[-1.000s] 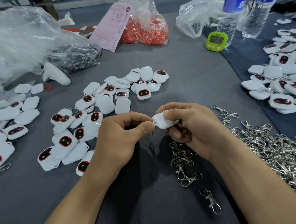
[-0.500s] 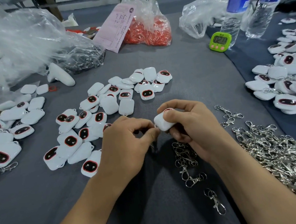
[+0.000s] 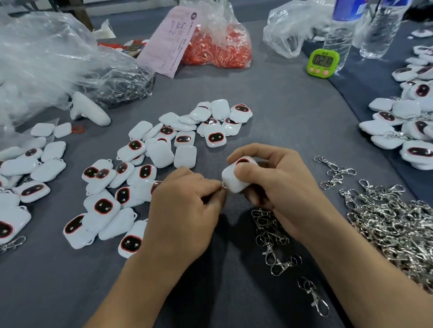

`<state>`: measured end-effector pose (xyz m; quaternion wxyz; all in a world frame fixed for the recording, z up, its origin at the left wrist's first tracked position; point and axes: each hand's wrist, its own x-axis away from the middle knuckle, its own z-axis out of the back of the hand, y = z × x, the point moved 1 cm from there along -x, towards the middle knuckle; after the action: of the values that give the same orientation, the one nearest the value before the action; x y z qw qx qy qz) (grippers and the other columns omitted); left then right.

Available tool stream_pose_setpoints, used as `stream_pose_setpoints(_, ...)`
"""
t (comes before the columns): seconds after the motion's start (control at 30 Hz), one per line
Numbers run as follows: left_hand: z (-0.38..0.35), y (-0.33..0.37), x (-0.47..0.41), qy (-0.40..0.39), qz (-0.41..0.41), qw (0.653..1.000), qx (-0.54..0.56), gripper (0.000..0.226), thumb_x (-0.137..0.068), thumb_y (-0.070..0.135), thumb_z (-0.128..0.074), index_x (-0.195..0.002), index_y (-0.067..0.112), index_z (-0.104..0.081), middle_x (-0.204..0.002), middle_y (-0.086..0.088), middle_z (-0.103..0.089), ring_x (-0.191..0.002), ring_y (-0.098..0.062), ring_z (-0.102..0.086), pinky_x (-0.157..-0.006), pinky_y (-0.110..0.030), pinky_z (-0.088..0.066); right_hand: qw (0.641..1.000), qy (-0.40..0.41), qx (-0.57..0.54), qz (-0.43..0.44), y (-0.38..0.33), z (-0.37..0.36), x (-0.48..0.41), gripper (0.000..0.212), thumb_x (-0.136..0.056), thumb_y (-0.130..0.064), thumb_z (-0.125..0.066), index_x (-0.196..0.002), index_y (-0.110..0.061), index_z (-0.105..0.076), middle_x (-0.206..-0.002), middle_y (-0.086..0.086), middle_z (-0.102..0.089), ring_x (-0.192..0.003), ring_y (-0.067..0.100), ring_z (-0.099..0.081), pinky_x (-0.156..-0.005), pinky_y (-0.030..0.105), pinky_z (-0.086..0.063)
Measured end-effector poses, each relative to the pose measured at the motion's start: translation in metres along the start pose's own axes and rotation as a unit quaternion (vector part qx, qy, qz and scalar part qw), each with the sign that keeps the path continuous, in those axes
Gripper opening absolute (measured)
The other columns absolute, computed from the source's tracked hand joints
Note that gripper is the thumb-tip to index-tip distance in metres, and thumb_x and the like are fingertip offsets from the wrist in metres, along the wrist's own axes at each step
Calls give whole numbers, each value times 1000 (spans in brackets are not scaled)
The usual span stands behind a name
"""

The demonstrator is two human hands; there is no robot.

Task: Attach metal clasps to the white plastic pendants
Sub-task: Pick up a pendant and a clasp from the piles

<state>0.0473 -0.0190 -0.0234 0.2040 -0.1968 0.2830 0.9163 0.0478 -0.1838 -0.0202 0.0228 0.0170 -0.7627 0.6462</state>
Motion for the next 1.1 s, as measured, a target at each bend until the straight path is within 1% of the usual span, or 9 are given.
stream_pose_setpoints(0.13,-1,1,1,38,-60,992,-103,17,-85,23,-67,-74,14,-77,-61,3,-61,-68,-21,-52,-71,-34,-40,1000,9,-16,-6,2,-3,0,14,-90,3,-63,-89,-7,-73,-60,4,-59,-40,11,-39,-37,17,-32)
stream_pose_setpoints(0.23,-2,3,1,29,65,994,88,7,-82,27,-75,-78,27,-79,-64,10,-67,-68,-12,-58,-66,-27,-45,998,6,-52,-33,0,0,-2,14,-93,3,-59,-94,-4,-72,-60,6,-60,-38,12,-38,-36,16,-27)
stream_pose_setpoints(0.33,-6,2,-4,-35,195,928,317,19,-84,21,-78,-83,40,-81,-66,8,-73,-61,-8,-63,-59,-20,-49,994,2,-91,-62,-2,3,-4,16,-95,0,-57,-94,-7,-72,-64,10,-64,-40,13,-40,-37,18,-26)
stream_pose_setpoints(0.5,-6,3,-7,-73,218,893,387,18,-91,20,-72,-81,31,-82,-52,7,-56,-55,-7,-47,-57,-14,-40,989,-17,-126,-80,-4,7,-4,18,-96,-4,-56,-93,-10,-73,-69,11,-69,-41,13,-42,-37,19,-28)
stream_pose_setpoints(0.7,2,1,-3,0,57,993,105,18,-83,32,-68,-71,23,-78,-59,6,-60,-66,-14,-53,-62,-29,-42,999,13,-29,-27,2,1,-5,19,-91,1,-60,-89,-12,-74,-62,4,-63,-39,12,-42,-37,17,-29)
stream_pose_setpoints(0.83,-3,1,-3,-43,-47,995,-82,24,-85,26,-63,-67,14,-76,-56,2,-58,-65,-19,-47,-65,-32,-36,982,60,172,51,9,-4,-3,14,-81,-10,-69,-81,-22,-75,-62,-7,-62,-49,8,-49,-51,25,-43)
stream_pose_setpoints(0.9,-4,0,-2,-26,-64,992,-109,24,-85,24,-63,-66,15,-74,-56,2,-57,-64,-20,-47,-67,-29,-27,981,70,174,59,9,-6,-3,13,-80,-11,-69,-81,-22,-75,-62,-7,-62,-49,8,-49,-51,24,-43)
stream_pose_setpoints(1.0,-1,2,0,12,24,999,18,15,-86,29,-67,-76,23,-77,-59,6,-62,-63,-12,-53,-64,-25,-35,999,53,11,0,2,-3,-4,18,-90,-1,-62,-86,-13,-74,-62,5,-63,-40,12,-44,-38,19,-32)
stream_pose_setpoints(1.1,-4,3,-4,-12,159,950,267,15,-89,28,-73,-83,40,-78,-56,13,-64,-52,1,-51,-54,-12,-40,994,23,-89,-57,-3,-1,-3,19,-96,-2,-57,-90,-11,-73,-65,10,-67,-39,14,-45,-37,20,-27)
